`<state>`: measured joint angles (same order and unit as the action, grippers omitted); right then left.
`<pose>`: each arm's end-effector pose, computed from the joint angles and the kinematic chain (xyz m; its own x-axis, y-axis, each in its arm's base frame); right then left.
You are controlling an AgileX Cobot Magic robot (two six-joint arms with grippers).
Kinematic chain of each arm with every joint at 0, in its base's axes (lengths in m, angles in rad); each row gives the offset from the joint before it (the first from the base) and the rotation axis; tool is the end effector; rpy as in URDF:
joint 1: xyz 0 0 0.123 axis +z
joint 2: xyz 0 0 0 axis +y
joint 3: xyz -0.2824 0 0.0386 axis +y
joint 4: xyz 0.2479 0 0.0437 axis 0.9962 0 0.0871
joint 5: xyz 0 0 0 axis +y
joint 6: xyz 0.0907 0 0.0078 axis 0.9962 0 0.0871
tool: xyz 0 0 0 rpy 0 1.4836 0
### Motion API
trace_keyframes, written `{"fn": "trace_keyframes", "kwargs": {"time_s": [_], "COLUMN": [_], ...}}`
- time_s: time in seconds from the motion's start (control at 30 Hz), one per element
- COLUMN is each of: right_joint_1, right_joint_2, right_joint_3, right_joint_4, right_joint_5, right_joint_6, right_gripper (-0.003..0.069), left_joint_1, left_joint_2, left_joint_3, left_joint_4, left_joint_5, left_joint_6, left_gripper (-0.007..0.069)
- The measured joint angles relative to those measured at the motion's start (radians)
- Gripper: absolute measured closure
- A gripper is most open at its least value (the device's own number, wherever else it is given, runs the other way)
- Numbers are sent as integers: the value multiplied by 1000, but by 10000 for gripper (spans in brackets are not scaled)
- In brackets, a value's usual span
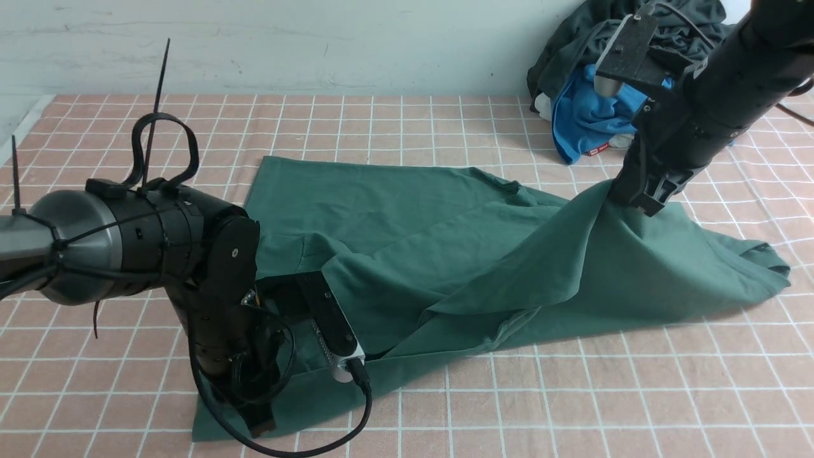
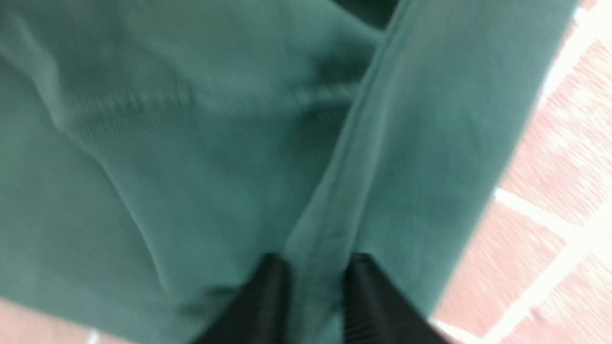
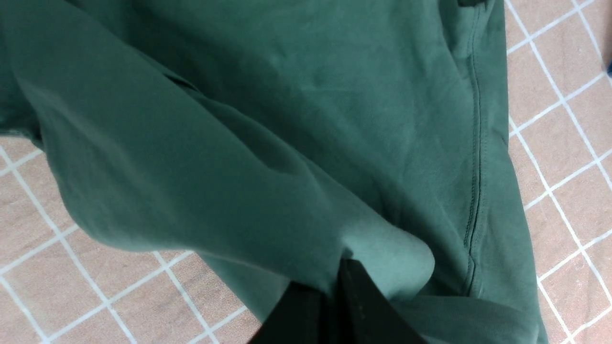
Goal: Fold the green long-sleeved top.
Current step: Use both arms to drag the lower edge of the fabric forward and fold it over the upper edge
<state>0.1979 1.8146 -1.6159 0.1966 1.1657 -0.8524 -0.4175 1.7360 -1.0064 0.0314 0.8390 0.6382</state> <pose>0.3730 0.0915 0.2961 -0.4980 -0.8012 -0.3316 -0.8302 0.5510 -0.0844 0.2810 -0.1223 0.1719 -0.4726 0.8795 -0.0565 0.8765 0.4757 0.0732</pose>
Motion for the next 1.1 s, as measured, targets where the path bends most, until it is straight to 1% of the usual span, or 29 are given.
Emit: {"fn": "trace_keyframes", "kwargs": {"time_s": [0.07, 0.1, 0.27, 0.43, 0.53, 0.73, 0.8, 0.9, 0.93, 1.1], "right_joint_1": [0, 0, 0, 0, 0, 0, 0, 0, 0, 0], "right_joint_2": [0, 0, 0, 0, 0, 0, 0, 0, 0, 3], "right_joint_3": [-1, -1, -1, -3, -4, -4, -5, -17, -36, -116], "right_joint_4": [0, 0, 0, 0, -7, -43, -65, -88, -104, -134], "right_joint_5": [1, 2, 2, 2, 2, -21, -38, -46, -51, -115], "right_joint_6": [0, 0, 0, 1, 2, 34, 60, 82, 95, 137], "right_gripper": [648, 648, 648, 648, 648, 648, 648, 648, 648, 648], "left_joint_1": [0, 0, 0, 3, 29, 101, 135, 158, 167, 171], "left_joint_2": [-7, -9, -21, -89, -128, -115, -86, -41, -13, 101], "left_joint_3": [0, 0, 0, -33, -119, -292, -386, -478, -539, -719], "left_joint_4": [-3, -3, -6, 15, 38, 45, 48, 48, 50, 52], "left_joint_5": [31, 38, 58, 77, 86, 112, 132, 147, 154, 156], "left_joint_6": [-11, -11, -15, -70, -94, -101, -101, -101, -101, -101], "left_gripper": [603, 613, 625, 625, 624, 614, 610, 607, 607, 607]}}
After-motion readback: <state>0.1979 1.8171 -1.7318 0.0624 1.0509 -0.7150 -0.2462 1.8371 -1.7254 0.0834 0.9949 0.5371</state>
